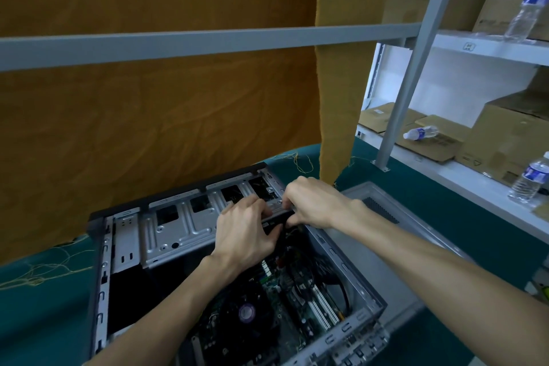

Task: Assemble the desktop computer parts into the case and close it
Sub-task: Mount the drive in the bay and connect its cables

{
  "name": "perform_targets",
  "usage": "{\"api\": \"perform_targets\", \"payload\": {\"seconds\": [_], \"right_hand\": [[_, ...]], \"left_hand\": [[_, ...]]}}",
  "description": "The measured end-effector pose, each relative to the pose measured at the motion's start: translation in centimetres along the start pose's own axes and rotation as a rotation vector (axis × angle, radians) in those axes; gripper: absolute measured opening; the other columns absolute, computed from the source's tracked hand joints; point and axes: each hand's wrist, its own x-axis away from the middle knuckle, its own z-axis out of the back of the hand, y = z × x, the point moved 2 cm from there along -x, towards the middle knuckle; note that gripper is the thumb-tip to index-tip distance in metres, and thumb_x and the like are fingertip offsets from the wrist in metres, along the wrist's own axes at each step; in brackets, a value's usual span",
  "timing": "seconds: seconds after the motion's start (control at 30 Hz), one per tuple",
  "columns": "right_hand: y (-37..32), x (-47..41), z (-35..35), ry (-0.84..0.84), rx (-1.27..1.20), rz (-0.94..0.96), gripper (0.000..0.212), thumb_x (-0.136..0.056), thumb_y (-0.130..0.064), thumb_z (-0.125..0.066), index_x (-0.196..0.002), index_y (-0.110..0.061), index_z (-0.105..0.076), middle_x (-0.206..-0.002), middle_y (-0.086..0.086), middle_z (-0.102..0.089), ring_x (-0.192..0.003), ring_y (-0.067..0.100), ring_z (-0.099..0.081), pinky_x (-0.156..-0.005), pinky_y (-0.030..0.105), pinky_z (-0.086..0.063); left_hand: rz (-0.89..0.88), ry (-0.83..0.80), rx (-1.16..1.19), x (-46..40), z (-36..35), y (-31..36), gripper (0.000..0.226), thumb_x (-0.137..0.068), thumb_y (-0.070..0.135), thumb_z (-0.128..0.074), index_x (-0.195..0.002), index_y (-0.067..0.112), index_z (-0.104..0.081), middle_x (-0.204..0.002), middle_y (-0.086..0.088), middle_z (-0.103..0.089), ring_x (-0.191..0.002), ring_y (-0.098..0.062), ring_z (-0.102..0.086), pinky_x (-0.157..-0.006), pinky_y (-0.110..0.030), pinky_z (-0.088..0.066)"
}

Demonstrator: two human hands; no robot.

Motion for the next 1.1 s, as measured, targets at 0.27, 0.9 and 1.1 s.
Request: {"api": "perform_targets", "payload": {"seconds": [0.27,0.9,1.1], "right_hand": [[-0.4,3.2,-1.0,-0.026,-0.123,-0.048,0.048,-0.097,-0.037,-0.068,-0.136,-0.016,-0.051,-0.123,0.008,-0.051,-0.106,0.028,-0.061,-0.083,0.04,-0.052],[-2.0,4.6,0.3,0.055,-0.816,-0.267,0.04,-0.106,-0.031,-0.053,-0.076,-0.008,-0.066,-0.058,0.002,-0.07,-0.037,0.009,-0.051,-0.04,0.015,-0.038],[-0.9,2.8,2.0,0.022,-1.187,-0.464,0.029,-0.102,-0.022,-0.062,-0.097,0.004,-0.074,-0.059,-0.001,-0.065,-0.041,0.006,-0.039,-0.035,0.019,-0.021]], "left_hand": [[-0.033,-0.135,0.067,0.1,0.6,-0.6,0.032,-0.083,0.047,-0.076,-0.105,0.026,-0.066,-0.1,0.012,-0.06,-0.096,-0.015,-0.059,-0.088,-0.035,-0.043],[0.027,-0.61,0.507,4.3,0.8,2.3,0.057,-0.087,0.051,-0.07,-0.136,0.026,-0.055,-0.122,0.012,-0.062,-0.109,0.0,-0.06,-0.094,-0.02,-0.05],[0.151,-0.659,0.647,4.2,-0.3,2.1,0.062,-0.088,0.032,-0.078,-0.136,0.022,-0.04,-0.106,0.0,-0.072,-0.09,-0.012,-0.069,-0.075,-0.025,-0.054]]}}
